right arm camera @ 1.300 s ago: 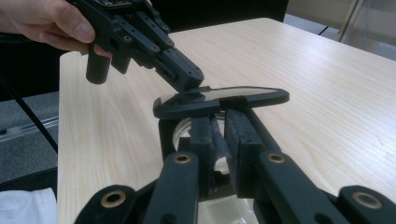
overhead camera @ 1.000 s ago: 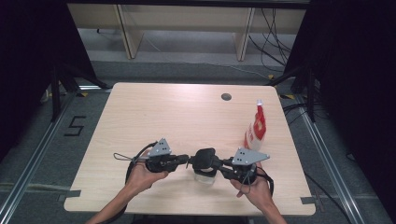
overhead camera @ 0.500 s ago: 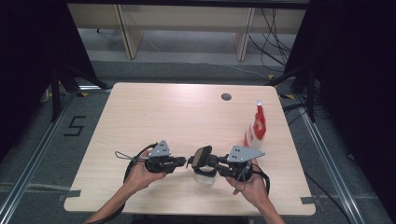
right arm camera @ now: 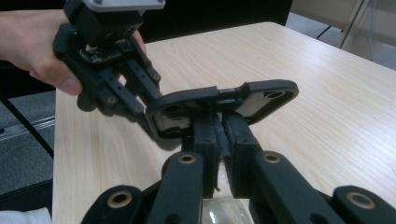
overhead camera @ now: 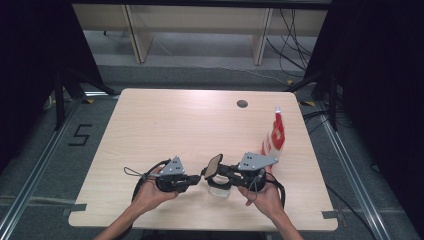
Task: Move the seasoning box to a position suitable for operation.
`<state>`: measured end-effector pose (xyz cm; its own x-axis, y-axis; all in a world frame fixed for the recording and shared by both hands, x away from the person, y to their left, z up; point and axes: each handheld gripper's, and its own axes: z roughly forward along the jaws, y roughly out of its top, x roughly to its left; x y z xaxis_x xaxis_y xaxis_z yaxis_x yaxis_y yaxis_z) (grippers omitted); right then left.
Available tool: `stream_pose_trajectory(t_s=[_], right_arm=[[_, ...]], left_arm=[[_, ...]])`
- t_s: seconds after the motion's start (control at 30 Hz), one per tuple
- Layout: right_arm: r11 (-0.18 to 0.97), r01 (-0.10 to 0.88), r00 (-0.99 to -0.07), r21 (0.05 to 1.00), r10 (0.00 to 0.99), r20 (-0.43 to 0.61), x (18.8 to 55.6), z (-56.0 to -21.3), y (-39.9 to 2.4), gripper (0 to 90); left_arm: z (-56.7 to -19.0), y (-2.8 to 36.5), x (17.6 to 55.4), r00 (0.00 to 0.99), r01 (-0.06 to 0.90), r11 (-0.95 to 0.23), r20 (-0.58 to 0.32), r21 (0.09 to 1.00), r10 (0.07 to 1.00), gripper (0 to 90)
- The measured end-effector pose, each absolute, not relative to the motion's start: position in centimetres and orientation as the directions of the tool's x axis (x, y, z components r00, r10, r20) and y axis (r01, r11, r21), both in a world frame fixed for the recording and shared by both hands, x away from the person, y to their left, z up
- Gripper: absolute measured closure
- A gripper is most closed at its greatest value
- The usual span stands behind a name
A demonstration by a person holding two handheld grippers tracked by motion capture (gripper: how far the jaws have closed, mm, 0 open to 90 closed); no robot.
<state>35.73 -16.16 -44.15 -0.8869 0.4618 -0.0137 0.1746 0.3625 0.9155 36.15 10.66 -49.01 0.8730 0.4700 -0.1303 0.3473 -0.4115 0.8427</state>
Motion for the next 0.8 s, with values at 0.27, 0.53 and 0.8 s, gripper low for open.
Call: stream_pose_trajectory(t_s=[0.27, 0.53, 0.8], right_arm=[[0.375, 0.190, -0.887, 0.908, 0.461, -0.005, 35.9, -43.7, -15.5, 85.4], [0.394, 0.184, -0.888, 0.901, 0.459, -0.019, 36.2, -43.3, -14.6, 85.5], [0.391, 0.202, -0.882, 0.898, 0.471, -0.007, 36.3, -43.2, -13.8, 85.5]], left_arm=[[-49.4, 9.7, 35.7, 0.887, 0.332, -0.437, -0.119, 0.836, 0.446, 85.6], [-49.5, 9.6, 35.7, 0.894, 0.324, -0.440, -0.118, 0.838, 0.433, 85.5], [-49.5, 9.7, 35.6, 0.886, 0.342, -0.434, -0.133, 0.833, 0.444, 85.2]])
